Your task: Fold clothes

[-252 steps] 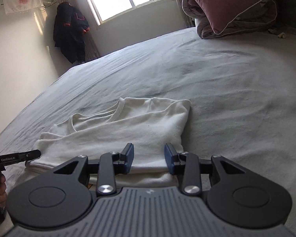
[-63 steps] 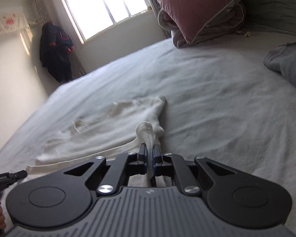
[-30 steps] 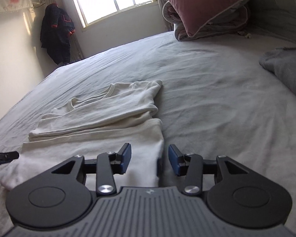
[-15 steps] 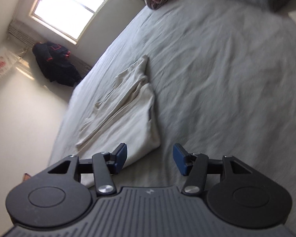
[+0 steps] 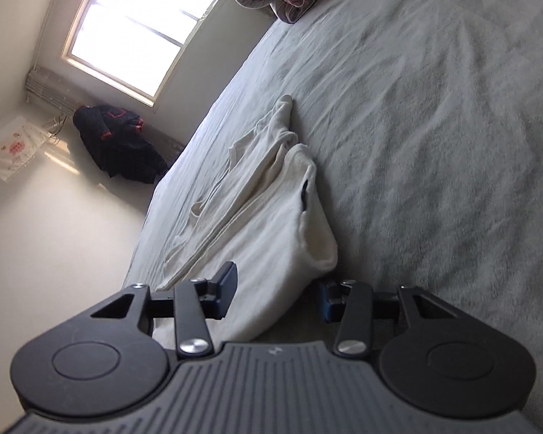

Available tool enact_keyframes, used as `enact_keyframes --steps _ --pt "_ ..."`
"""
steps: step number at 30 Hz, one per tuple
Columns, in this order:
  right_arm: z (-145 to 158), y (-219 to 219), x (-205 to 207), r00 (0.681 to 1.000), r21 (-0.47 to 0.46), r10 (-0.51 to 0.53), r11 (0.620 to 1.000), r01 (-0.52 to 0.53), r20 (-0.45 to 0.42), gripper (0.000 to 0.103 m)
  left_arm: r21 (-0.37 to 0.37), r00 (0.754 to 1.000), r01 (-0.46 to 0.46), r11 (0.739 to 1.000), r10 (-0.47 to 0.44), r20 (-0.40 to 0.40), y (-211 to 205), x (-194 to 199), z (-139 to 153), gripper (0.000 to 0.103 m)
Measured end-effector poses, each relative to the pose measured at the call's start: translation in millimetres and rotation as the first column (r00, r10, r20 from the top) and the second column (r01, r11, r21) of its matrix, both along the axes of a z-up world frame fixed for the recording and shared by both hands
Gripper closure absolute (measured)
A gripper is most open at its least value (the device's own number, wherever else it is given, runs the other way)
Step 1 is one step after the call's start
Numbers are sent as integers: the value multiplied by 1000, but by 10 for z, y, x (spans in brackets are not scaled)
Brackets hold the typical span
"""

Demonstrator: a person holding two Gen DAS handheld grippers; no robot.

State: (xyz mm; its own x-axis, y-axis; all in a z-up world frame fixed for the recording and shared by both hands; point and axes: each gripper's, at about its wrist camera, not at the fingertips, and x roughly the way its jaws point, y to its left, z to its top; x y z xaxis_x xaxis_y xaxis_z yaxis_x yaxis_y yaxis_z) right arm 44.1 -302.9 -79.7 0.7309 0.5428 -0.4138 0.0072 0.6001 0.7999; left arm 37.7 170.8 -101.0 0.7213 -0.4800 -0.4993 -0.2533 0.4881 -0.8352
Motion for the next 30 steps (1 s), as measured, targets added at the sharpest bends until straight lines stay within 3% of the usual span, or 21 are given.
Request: enact_keyframes --steps 5,10,13,17,30 --pt "57 64 74 1000 -28 -15 1000 15 9 57 16 1000 -11 1000 11 -6 33 74 29 78" --pt "97 152 175 1000 -76 -13 997 15 25 57 168 1000 11 986 -15 18 -62 132 163 78" --pt "81 177 228 1000 -101 -14 995 16 22 68 271 999 24 962 -35 34 -132 153 240 81" --pt "15 123 222 1000 -95 -23 995 24 9 82 355 998 30 934 -47 38 -192 176 302 83" --pt "27 171 225 1000 -154 -14 988 17 18 87 459 997 37 887 -65 46 -254 92 322 85"
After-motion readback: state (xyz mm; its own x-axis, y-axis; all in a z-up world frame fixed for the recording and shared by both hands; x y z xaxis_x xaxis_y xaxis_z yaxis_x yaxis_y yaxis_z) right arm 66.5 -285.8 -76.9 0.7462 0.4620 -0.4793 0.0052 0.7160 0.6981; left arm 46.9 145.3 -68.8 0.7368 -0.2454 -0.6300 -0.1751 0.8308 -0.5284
